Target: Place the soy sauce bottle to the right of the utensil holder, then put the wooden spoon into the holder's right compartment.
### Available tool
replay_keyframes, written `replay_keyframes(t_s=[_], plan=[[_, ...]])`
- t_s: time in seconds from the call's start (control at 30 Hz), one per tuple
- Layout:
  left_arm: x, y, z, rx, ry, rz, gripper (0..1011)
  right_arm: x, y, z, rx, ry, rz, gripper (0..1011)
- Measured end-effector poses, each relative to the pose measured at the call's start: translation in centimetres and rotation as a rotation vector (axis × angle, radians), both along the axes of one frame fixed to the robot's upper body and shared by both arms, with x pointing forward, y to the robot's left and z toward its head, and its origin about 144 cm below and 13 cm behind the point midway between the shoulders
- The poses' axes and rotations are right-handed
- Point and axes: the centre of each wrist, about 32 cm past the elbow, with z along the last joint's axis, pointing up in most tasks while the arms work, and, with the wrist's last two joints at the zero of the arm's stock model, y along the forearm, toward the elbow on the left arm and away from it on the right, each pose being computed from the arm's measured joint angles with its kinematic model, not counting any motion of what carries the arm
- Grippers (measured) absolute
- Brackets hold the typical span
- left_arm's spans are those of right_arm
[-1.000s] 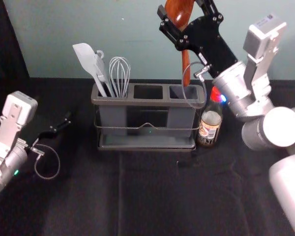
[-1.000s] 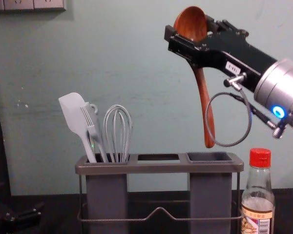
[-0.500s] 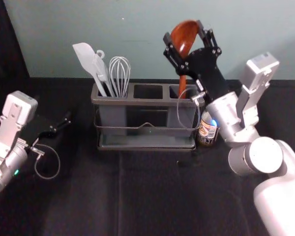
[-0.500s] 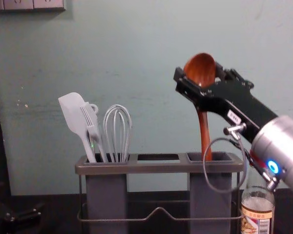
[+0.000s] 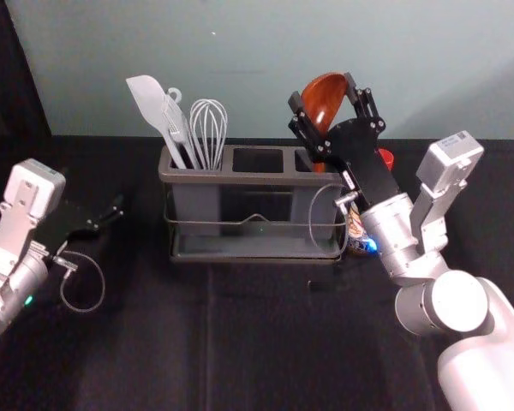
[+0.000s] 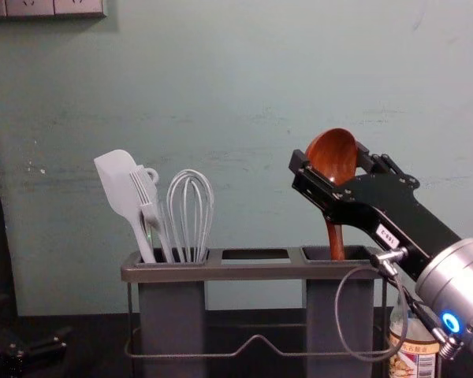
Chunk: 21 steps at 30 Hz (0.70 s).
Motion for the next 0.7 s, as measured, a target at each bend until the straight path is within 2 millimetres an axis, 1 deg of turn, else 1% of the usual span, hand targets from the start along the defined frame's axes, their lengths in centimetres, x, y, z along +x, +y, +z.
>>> replay_keyframes(t_s=[0.2,0.7], plan=[[0.0,0.0,0.0,0.0,0.0,0.0,1000,-0.13,-0.06,-0.28,0.005,0.004,-0.006,839],[0.0,0.0,0.0,0.0,0.0,0.0,1000,-0.07,0.01,-0.27,0.0,0.002,-0.005,839]])
